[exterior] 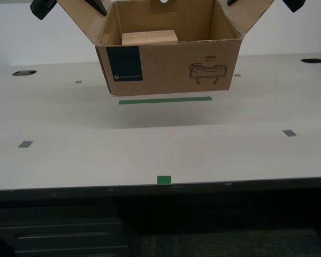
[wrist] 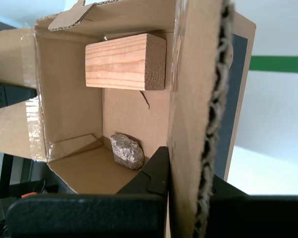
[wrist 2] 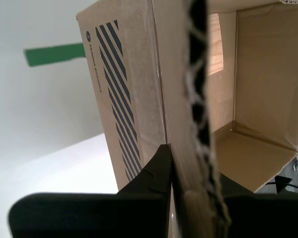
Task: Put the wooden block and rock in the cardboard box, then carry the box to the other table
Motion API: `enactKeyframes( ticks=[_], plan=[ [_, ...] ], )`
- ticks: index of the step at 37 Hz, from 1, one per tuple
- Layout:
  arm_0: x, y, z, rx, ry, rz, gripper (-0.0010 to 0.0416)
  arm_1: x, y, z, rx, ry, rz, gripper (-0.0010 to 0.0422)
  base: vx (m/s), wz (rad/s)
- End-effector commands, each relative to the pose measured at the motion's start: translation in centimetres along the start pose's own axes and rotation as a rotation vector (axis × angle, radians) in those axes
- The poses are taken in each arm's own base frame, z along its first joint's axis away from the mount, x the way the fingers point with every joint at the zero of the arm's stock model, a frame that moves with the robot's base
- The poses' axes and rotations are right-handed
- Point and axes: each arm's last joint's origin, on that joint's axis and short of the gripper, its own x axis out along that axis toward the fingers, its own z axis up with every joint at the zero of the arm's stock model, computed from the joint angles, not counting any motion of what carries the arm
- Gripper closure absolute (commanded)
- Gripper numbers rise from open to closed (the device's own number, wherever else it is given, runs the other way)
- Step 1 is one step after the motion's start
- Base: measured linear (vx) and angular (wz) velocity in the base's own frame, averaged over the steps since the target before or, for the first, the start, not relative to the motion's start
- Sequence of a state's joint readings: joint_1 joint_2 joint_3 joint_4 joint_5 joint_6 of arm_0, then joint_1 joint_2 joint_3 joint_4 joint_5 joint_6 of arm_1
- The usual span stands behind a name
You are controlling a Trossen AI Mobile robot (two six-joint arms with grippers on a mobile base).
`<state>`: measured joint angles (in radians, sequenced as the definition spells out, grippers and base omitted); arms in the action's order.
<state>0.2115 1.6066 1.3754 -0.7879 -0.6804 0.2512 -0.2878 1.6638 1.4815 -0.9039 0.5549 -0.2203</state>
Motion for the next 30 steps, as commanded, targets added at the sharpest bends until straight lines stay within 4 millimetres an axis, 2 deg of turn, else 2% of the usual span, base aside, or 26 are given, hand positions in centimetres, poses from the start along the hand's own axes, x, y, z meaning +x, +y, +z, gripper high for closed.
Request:
enactKeyframes(
  ticks=[1,18,30],
  plan=[
    [0.13,-0.06,0.05,0.001,0.002,0.0,0.0406,-0.07,-0.12,0.04,-0.011,-0.005,-0.008,0.0413,-0.132,-0.062],
    [0.21,-0.16,0.16,-0.002,-0.004,0.0,0.0407,-0.08,-0.15,0.16,-0.058,-0.015,-0.011,0.0413,-0.132,-0.029],
    [0.25,-0.13,-0.03,0.01,0.012,-0.003,0.0407,-0.08,-0.16,0.19,-0.005,-0.018,-0.012,0.0413,-0.1,0.017]
  ],
)
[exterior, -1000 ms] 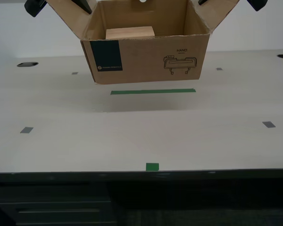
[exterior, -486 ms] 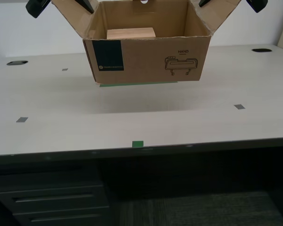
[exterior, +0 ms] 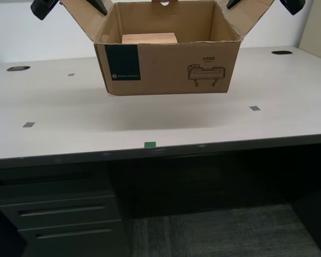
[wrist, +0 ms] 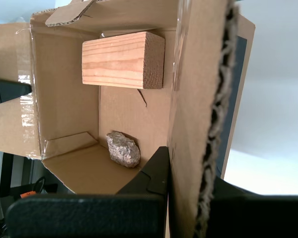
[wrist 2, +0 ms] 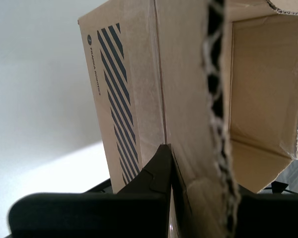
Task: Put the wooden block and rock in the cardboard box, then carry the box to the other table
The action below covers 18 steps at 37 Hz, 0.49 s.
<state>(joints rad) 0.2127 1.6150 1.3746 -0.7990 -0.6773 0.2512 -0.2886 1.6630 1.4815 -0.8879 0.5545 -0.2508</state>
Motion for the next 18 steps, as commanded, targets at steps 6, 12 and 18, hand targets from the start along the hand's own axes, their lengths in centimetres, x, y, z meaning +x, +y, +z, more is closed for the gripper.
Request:
enactKeyframes(
  ticks=[6,12,18],
  plan=[
    [0.05,0.14,0.03,0.002,-0.002,0.005,0.0406,-0.07,-0.12,0.15,0.036,-0.013,-0.01,0.0413,-0.085,0.128],
    [0.18,0.31,-0.03,0.005,0.003,0.007,0.0407,-0.08,-0.14,0.29,0.058,-0.026,-0.013,0.0413,-0.087,0.199],
    [0.52,0.75,-0.17,0.008,0.014,0.013,0.0407,-0.07,-0.15,0.28,0.088,-0.025,-0.013,0.0413,-0.084,0.277]
  ],
)
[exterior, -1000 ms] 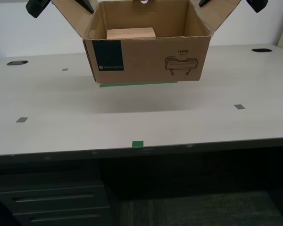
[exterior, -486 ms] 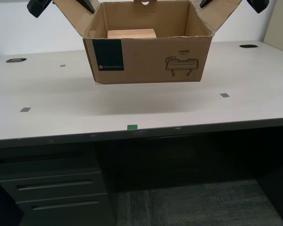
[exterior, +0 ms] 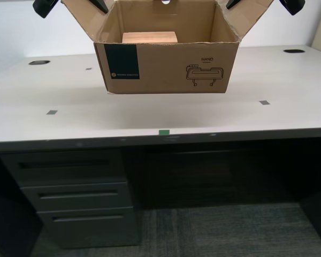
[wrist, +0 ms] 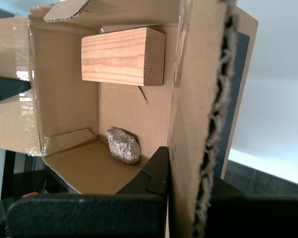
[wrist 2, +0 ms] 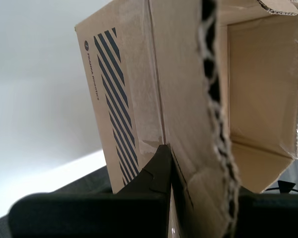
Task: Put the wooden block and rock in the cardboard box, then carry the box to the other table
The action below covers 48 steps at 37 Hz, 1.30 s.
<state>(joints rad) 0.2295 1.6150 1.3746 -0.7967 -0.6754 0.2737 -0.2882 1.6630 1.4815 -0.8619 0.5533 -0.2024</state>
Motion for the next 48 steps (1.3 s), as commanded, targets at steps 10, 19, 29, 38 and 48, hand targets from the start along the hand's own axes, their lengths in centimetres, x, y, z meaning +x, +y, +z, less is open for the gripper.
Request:
enactKeyframes(
  ticks=[10,19,29,38,48],
  plan=[
    [0.71,0.99,-0.3,-0.009,0.022,0.017,0.0407,-0.07,-0.08,0.04,0.049,-0.002,-0.009,0.0413,-0.087,0.311],
    [0.73,0.87,-0.29,-0.002,0.009,-0.033,0.0407,-0.06,-0.08,-0.05,0.056,0.005,-0.008,0.0413,-0.09,0.302],
    [0.74,0.91,-0.29,0.0,0.008,-0.032,0.0406,-0.07,-0.05,-0.17,0.061,0.016,-0.006,0.0413,-0.085,0.306],
    [0.76,0.91,-0.27,-0.001,0.007,-0.032,0.0406,-0.07,-0.02,-0.3,0.066,0.029,-0.004,0.0413,-0.076,0.247],
    [0.76,0.93,-0.3,0.011,0.009,-0.032,0.0407,-0.06,-0.01,-0.43,0.083,0.04,-0.003,0.0413,-0.07,0.223]
  ],
)
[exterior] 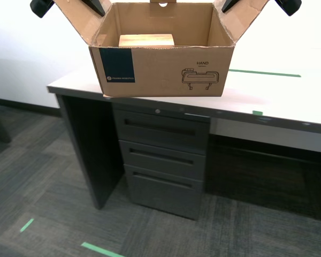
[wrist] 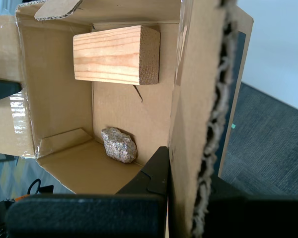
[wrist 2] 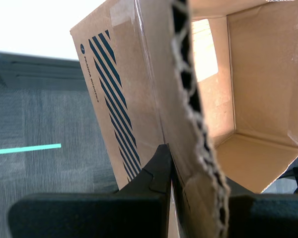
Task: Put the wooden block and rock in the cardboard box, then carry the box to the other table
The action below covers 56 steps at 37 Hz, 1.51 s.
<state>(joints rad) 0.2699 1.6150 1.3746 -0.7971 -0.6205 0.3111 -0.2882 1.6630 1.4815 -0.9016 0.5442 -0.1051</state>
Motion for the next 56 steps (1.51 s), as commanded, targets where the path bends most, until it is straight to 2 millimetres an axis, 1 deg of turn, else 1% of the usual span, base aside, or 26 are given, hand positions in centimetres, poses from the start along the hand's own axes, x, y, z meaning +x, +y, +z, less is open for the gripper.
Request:
enactKeyframes(
  ticks=[1,20,33,45,56],
  plan=[
    [-0.02,0.06,0.03,0.002,-0.001,0.007,0.0407,-0.06,-0.11,-0.08,0.006,0.009,-0.017,0.0413,-0.067,0.21],
    [0.0,0.04,-0.14,-0.01,0.014,0.003,0.0406,-0.05,-0.09,-0.39,-0.058,0.038,-0.013,0.0413,-0.062,0.217],
    [0.0,0.02,-0.18,-0.008,0.017,0.002,0.0406,-0.05,-0.09,-0.46,0.026,0.043,-0.015,0.0413,-0.046,0.211],
    [0.02,0.04,-0.2,-0.005,0.019,0.002,0.0407,-0.03,-0.12,-0.64,0.016,0.061,-0.014,0.0413,-0.021,0.175],
    [0.02,0.0,-0.36,-0.021,0.033,-0.002,0.0407,0.23,-0.59,-0.68,-0.01,0.066,-0.019,0.0413,-0.005,0.18]
  ],
)
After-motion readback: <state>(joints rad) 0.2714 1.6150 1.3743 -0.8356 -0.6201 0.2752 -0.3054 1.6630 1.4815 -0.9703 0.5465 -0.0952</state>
